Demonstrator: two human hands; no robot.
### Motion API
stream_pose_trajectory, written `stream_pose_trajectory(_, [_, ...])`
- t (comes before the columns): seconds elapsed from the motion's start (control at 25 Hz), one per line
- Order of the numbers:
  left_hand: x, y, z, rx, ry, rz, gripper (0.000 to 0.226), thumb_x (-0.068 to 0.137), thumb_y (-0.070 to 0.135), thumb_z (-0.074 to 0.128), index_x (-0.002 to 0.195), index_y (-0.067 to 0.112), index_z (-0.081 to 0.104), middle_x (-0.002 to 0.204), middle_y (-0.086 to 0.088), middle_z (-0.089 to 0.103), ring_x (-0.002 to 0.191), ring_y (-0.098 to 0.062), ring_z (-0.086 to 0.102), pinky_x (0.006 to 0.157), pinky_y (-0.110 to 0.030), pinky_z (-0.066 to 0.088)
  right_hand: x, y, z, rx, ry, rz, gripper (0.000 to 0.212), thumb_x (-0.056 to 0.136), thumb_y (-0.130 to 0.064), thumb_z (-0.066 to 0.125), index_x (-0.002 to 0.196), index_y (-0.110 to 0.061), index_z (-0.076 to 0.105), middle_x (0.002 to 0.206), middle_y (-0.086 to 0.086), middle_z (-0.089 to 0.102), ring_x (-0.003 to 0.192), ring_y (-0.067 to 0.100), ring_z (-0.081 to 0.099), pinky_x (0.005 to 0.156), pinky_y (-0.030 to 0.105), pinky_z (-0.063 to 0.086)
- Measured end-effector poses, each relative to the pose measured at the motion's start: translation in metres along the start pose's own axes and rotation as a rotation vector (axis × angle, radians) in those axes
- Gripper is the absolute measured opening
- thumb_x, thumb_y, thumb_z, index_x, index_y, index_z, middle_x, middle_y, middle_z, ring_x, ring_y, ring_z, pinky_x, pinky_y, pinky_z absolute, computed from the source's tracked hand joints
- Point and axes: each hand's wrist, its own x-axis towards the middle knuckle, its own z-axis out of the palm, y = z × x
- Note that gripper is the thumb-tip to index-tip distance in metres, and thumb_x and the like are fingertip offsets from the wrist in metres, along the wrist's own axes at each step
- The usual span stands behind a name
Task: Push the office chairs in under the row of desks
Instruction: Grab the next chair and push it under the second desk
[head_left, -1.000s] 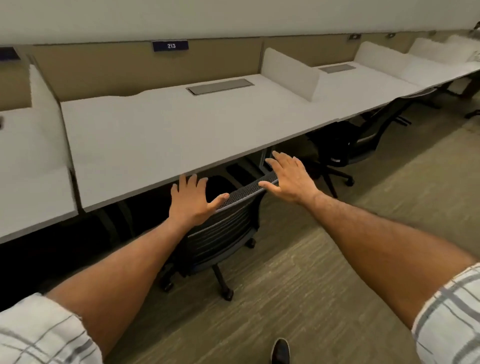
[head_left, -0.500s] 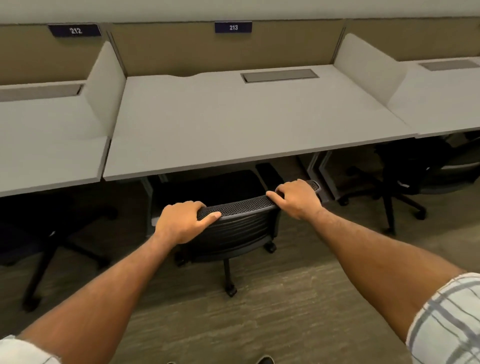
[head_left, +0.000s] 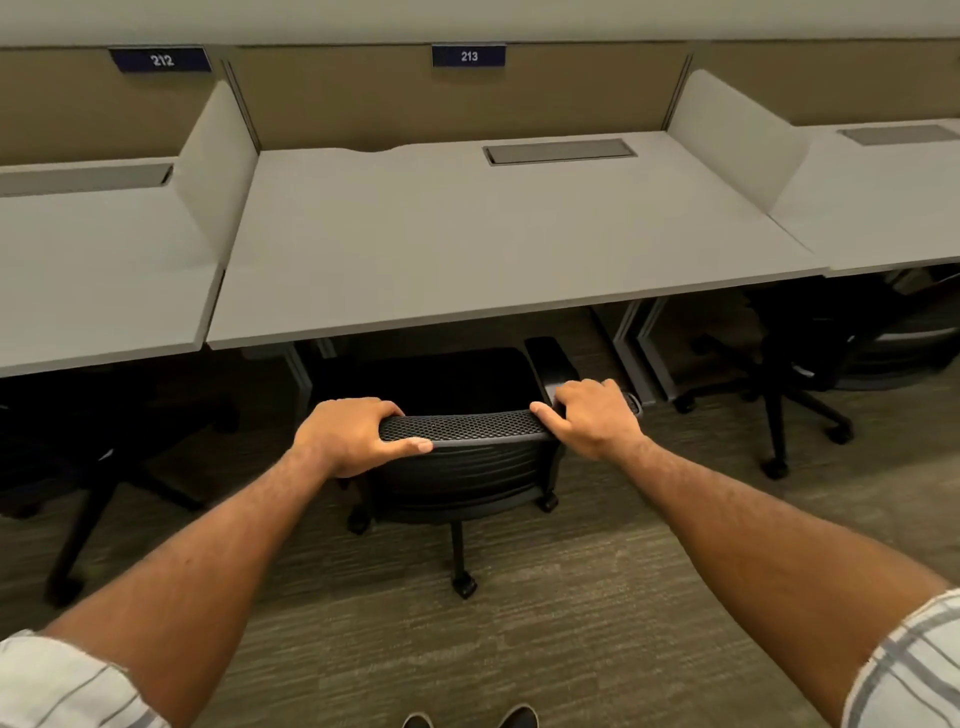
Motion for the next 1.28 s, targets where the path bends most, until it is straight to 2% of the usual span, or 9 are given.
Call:
stream_pose_trajectory(0.08, [0.001, -0.007, -0.005, 0.010, -0.077, 0.049, 0.102, 0.060, 0.108, 0.023, 0.122, 0.039, 0.063, 0.103, 0.021, 0.064, 0.089, -0.002, 0.058, 0.072, -0.029, 0.046, -0.009, -0.006, 0.000, -0.022, -0.002, 0.002, 0.064, 0.090, -0.075, 0.025, 0.066, -0.024, 0.056, 0.066, -0.010, 0.054, 0.066, 0.015, 0.051, 0.072, 0.038, 0.032])
stream_pose_trajectory(0.2, [0.005, -0.010, -0.009, 0.011, -0.107, 0.111, 0.105, 0.059, 0.109, 0.023, 0.124, 0.037, 0.063, 0.103, 0.021, 0.064, 0.088, -0.001, 0.059, 0.074, -0.028, 0.049, -0.024, -0.010, 0.001, -0.043, 0.023, 0.028, 0.065, 0.089, -0.074, 0.025, 0.069, -0.021, 0.057, 0.070, -0.007, 0.057, 0.070, 0.018, 0.055, 0.070, 0.038, 0.033])
stream_pose_trajectory(0.36, [0.017, -0.001, -0.013, -0.011, -0.137, 0.152, 0.110, 0.055, 0.110, 0.021, 0.126, 0.037, 0.063, 0.105, 0.018, 0.067, 0.091, -0.004, 0.061, 0.081, -0.033, 0.053, -0.035, -0.007, -0.008, -0.031, 0.020, 0.107, 0.059, 0.092, -0.071, 0.030, 0.074, -0.023, 0.057, 0.078, -0.005, 0.059, 0.075, 0.017, 0.056, 0.072, 0.039, 0.044])
stream_pose_trajectory(0.56, [0.037, 0.009, -0.016, -0.021, -0.121, 0.175, 0.110, 0.054, 0.110, 0.019, 0.122, 0.037, 0.065, 0.098, 0.019, 0.068, 0.088, -0.004, 0.061, 0.074, -0.030, 0.049, -0.023, 0.009, -0.019, -0.015, -0.092, 0.168, 0.049, 0.097, -0.068, 0.035, 0.079, -0.031, 0.061, 0.077, -0.008, 0.063, 0.076, 0.015, 0.060, 0.068, 0.036, 0.046])
stream_pose_trajectory(0.64, [0.049, 0.014, -0.017, -0.009, -0.102, 0.170, 0.111, 0.054, 0.110, 0.018, 0.122, 0.036, 0.065, 0.095, 0.019, 0.068, 0.086, -0.005, 0.061, 0.072, -0.030, 0.047, -0.012, 0.019, -0.022, -0.014, -0.121, 0.178, 0.050, 0.097, -0.069, 0.034, 0.084, -0.032, 0.065, 0.078, -0.008, 0.065, 0.078, 0.015, 0.062, 0.072, 0.037, 0.051])
stream_pose_trajectory(0.8, [0.077, 0.028, -0.018, 0.009, -0.098, 0.153, 0.113, 0.054, 0.110, 0.015, 0.124, 0.035, 0.065, 0.093, 0.017, 0.069, 0.084, -0.005, 0.062, 0.071, -0.029, 0.049, 0.015, 0.050, -0.023, -0.010, -0.126, 0.164, 0.056, 0.097, -0.071, 0.034, 0.094, -0.030, 0.072, 0.082, -0.010, 0.068, 0.079, 0.012, 0.064, 0.074, 0.037, 0.054])
stream_pose_trajectory(1.0, [0.124, 0.063, -0.007, 0.009, -0.037, 0.114, 0.107, 0.056, 0.110, 0.015, 0.116, 0.037, 0.067, 0.088, 0.019, 0.066, 0.079, -0.002, 0.060, 0.063, -0.024, 0.044, 0.049, 0.112, -0.022, -0.012, -0.077, 0.128, 0.056, 0.097, -0.070, 0.035, 0.089, -0.028, 0.072, 0.073, -0.010, 0.066, 0.071, 0.007, 0.061, 0.066, 0.032, 0.050])
stream_pose_trajectory(1.16, [0.167, 0.098, -0.002, -0.004, 0.003, 0.036, 0.099, 0.059, 0.109, 0.019, 0.110, 0.039, 0.067, 0.084, 0.019, 0.066, 0.076, -0.001, 0.060, 0.067, -0.027, 0.049, 0.085, 0.169, -0.028, -0.031, -0.050, 0.101, 0.060, 0.096, -0.071, 0.032, 0.087, -0.027, 0.072, 0.072, -0.009, 0.067, 0.072, 0.011, 0.063, 0.074, 0.037, 0.054])
stream_pose_trajectory(1.28, [0.196, 0.119, 0.000, -0.035, 0.022, -0.018, 0.097, 0.059, 0.109, 0.020, 0.107, 0.040, 0.067, 0.083, 0.019, 0.066, 0.075, -0.001, 0.059, 0.063, -0.026, 0.046, 0.116, 0.204, -0.034, -0.060, -0.045, 0.048, 0.059, 0.097, -0.070, 0.033, 0.091, -0.028, 0.074, 0.072, -0.010, 0.066, 0.072, 0.011, 0.062, 0.076, 0.036, 0.050])
